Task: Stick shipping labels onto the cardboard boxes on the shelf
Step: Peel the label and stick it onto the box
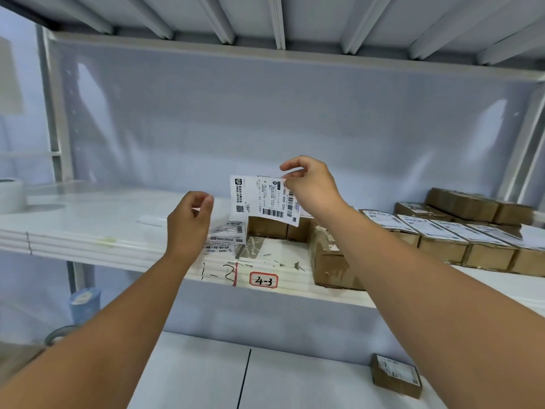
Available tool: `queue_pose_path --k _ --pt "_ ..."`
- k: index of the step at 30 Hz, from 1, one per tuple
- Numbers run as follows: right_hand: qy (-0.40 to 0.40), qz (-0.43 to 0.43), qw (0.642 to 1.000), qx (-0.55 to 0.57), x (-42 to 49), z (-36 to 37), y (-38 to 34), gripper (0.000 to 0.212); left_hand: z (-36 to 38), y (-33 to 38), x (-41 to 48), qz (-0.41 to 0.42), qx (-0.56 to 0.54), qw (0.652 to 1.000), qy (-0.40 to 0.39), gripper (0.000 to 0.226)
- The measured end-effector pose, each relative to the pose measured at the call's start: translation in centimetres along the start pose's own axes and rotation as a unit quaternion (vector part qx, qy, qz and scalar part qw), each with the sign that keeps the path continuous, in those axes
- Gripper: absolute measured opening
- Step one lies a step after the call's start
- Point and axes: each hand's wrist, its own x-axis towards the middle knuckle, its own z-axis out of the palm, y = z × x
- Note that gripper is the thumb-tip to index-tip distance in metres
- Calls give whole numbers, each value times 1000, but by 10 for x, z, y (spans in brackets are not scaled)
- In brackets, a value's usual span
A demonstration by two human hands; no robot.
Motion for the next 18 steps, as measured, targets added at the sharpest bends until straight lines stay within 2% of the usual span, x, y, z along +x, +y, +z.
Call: queue_pose_path --k 2,4,7,10,12,14,16,18 --pt "-17 -3 1000 5 1 -6 -2 32 7 25 -2 35 -33 999 -22 15" --pt "-39 -9 999 9 0 -11 -3 31 12 52 -2 89 -18 994 -58 23" --pt "-61 -28 998 14 -3 -17 -3 29 20 88 -2 165 97 976 -101 36" --pt "-66 -43 996 32 -5 -23 -3 30 26 110 -4 192 257 939 -121 42" --pt "-65 -48 996 37 -7 -29 -5 28 29 116 -6 171 267 938 -138 30" --pt "-64 -45 996 38 -9 -34 -8 27 29 121 -7 114 184 963 -162 8" --pt "-55 -40 997 27 -11 -39 -8 26 29 124 -8 58 123 974 -181 6" --pt "-8 -44 999 -3 -10 -43 -7 28 30 124 -9 16 85 980 -182 9"
